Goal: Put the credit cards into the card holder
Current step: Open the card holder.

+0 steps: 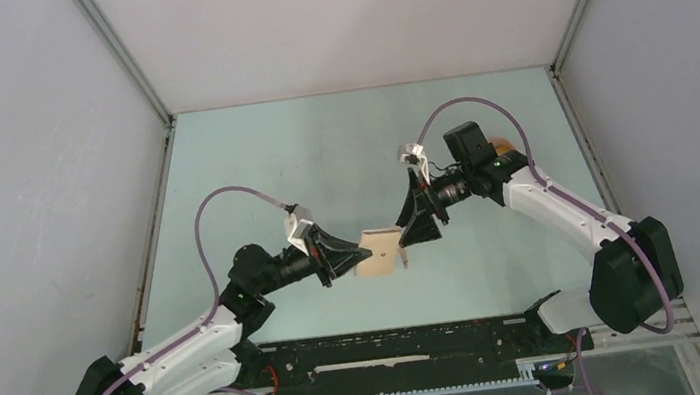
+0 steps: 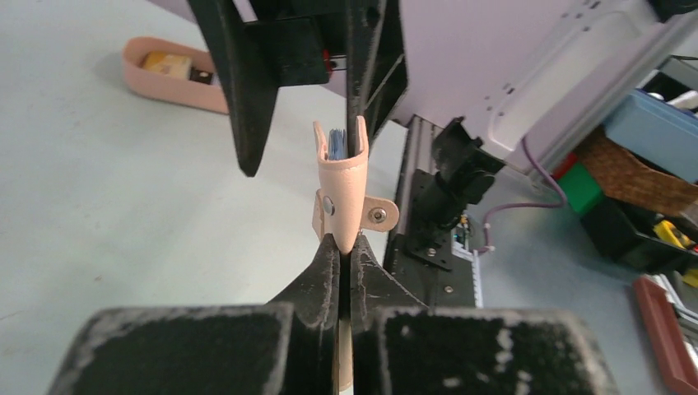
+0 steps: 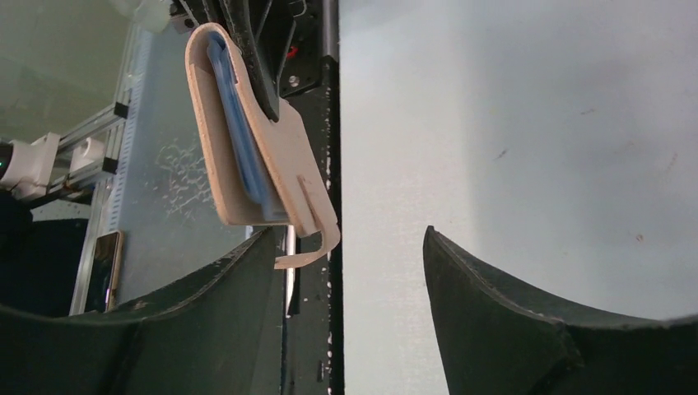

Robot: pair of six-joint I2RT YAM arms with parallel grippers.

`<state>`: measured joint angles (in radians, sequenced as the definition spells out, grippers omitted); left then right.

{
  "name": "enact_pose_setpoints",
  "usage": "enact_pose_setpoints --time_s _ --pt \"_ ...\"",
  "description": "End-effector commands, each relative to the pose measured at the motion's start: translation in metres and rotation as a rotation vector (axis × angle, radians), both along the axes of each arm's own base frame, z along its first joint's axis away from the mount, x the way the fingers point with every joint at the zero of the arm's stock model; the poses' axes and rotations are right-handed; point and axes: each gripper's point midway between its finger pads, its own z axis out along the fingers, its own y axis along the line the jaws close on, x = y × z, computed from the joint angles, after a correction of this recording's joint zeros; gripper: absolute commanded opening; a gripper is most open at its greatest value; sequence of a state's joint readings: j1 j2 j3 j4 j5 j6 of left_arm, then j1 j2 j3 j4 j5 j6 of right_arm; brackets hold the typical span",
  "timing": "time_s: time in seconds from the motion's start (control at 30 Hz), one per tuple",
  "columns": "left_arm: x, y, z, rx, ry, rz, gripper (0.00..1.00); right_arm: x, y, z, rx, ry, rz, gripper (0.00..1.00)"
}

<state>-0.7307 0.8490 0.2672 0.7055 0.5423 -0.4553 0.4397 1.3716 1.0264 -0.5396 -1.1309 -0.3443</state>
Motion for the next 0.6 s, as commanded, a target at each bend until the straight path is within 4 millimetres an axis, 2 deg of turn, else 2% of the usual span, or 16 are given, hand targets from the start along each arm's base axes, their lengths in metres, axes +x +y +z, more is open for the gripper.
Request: enact_pose_setpoints --time_s 0.0,0.17,0.3,0.57 --pt "-0.026 -0.004 0.022 -0.081 -0.052 -0.143 0.00 -0.013 0.002 0.029 0.104 -0.069 0.090 0.73" --pt "-0.035 -0.006 0.033 -0.120 -0.050 -0.203 0.00 -0.021 0.001 0.035 0.138 -0.079 0.128 0.61" --pt "-0.035 -0.007 0.031 -0.117 -0.038 -0.208 0.00 -0.032 0.000 0.044 0.182 -0.091 0.173 0.50" --pt "-0.030 -0.010 0.029 -0.114 -0.016 -0.194 0.00 -0.048 0.003 0.048 0.201 -0.094 0.238 0.17"
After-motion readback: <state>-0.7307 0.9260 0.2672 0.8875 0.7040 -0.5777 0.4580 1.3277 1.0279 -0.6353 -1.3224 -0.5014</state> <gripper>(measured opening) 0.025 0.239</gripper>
